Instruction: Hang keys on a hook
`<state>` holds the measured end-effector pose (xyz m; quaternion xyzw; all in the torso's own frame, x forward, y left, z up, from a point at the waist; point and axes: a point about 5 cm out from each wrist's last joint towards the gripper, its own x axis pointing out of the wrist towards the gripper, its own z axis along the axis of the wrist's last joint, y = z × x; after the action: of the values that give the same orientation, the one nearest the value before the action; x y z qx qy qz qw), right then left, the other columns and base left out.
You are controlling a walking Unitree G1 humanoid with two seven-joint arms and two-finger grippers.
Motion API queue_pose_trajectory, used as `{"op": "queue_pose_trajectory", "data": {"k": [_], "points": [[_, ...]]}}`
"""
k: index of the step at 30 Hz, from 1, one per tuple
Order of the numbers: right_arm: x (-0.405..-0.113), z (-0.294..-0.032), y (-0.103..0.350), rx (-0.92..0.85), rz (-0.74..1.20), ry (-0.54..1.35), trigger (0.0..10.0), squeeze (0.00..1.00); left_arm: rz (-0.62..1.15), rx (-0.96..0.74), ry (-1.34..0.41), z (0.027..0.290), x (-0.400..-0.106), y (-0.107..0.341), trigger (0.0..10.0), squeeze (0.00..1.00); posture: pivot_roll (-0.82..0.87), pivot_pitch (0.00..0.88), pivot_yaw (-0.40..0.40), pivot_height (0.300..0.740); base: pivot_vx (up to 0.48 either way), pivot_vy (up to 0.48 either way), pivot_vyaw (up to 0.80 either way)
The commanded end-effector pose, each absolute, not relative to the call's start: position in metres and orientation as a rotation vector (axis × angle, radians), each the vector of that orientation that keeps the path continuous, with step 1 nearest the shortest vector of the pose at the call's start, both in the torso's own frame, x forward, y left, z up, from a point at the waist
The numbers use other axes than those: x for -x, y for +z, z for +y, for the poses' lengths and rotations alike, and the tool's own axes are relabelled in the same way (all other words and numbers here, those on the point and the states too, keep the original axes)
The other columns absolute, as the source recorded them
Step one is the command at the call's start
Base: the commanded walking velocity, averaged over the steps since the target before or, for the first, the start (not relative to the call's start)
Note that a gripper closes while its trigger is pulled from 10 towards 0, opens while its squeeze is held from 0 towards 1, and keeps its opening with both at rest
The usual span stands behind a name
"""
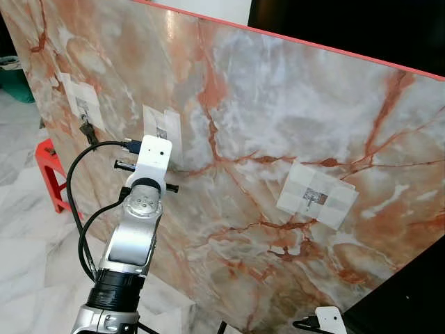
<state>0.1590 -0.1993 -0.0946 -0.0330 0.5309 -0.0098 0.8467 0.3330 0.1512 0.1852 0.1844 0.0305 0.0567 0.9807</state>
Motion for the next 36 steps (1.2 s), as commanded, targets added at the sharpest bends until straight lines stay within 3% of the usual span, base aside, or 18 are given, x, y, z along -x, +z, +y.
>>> {"op": "queue_pose_trajectory", "data": {"k": [1, 22, 36], "points": [[-0.166, -0.205, -0.09, 0.071, 1.091, -0.046, 10.0, 0.0, 0.015, -0.387, 0.099, 0.144, -0.334, 0.196, 10.0, 0.0, 0.1, 0.0, -0.132, 0.74, 0.0, 0.0, 0.0], [-0.167, -0.205, -0.09, 0.07, 1.091, -0.049, 10.0, 0.0, -0.138, -0.501, 0.09, 0.137, -0.329, 0.221, 10.0, 0.0, 0.11, 0.0, -0.138, 0.74, 0.0, 0.0, 0.0], [-0.167, -0.206, -0.09, 0.074, 1.089, -0.049, 10.0, 0.0, -0.105, -0.513, 0.17, 0.155, -0.31, 0.192, 10.0, 0.0, 0.11, 0.0, -0.145, 0.74, 0.0, 0.0, 0.0]]}}
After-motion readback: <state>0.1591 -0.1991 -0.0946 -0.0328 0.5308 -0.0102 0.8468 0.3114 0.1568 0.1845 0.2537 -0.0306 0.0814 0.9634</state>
